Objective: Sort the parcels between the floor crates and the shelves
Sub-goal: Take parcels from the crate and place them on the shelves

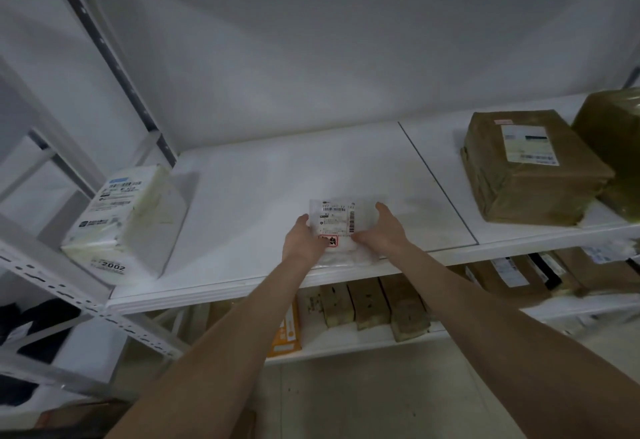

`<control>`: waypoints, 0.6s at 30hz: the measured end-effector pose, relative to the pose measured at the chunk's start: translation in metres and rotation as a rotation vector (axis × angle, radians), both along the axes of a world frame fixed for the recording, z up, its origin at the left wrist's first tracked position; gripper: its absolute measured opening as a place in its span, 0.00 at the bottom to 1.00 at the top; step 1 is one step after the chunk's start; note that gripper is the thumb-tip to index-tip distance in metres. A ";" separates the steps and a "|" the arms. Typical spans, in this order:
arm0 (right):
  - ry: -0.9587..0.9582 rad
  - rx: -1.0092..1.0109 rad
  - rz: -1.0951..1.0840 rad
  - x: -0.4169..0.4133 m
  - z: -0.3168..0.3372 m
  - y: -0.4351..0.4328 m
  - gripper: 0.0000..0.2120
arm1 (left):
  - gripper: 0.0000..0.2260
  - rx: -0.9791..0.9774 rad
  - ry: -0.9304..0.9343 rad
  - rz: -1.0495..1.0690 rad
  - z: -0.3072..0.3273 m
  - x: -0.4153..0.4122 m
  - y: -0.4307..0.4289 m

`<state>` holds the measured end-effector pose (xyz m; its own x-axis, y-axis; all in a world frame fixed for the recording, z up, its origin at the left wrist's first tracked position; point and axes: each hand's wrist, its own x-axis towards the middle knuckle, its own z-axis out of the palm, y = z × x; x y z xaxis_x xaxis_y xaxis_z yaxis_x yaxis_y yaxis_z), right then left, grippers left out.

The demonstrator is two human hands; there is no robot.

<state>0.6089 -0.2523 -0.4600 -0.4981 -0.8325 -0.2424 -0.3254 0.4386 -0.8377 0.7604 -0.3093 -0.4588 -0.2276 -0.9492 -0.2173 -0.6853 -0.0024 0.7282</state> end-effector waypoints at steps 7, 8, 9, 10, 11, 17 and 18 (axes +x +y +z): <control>-0.285 -0.071 -0.089 -0.003 0.012 0.004 0.21 | 0.31 0.012 0.179 0.123 0.010 0.002 0.006; -0.281 -0.088 -0.096 -0.003 0.013 0.005 0.18 | 0.28 0.034 0.213 0.143 0.012 0.003 0.006; -0.263 -0.100 -0.106 -0.003 0.013 0.005 0.18 | 0.24 0.049 0.245 0.154 0.013 0.004 0.005; -0.235 -0.110 -0.111 -0.003 0.014 0.006 0.17 | 0.20 0.056 0.268 0.162 0.014 0.005 0.006; -0.210 -0.118 -0.110 -0.003 0.014 0.006 0.17 | 0.17 0.058 0.283 0.173 0.014 0.007 0.006; -0.113 -0.090 -0.079 0.000 0.010 0.010 0.18 | 0.11 0.047 0.285 0.248 0.012 0.014 0.008; -0.102 -0.085 -0.076 0.000 0.010 0.011 0.18 | 0.12 0.048 0.285 0.253 0.011 0.015 0.008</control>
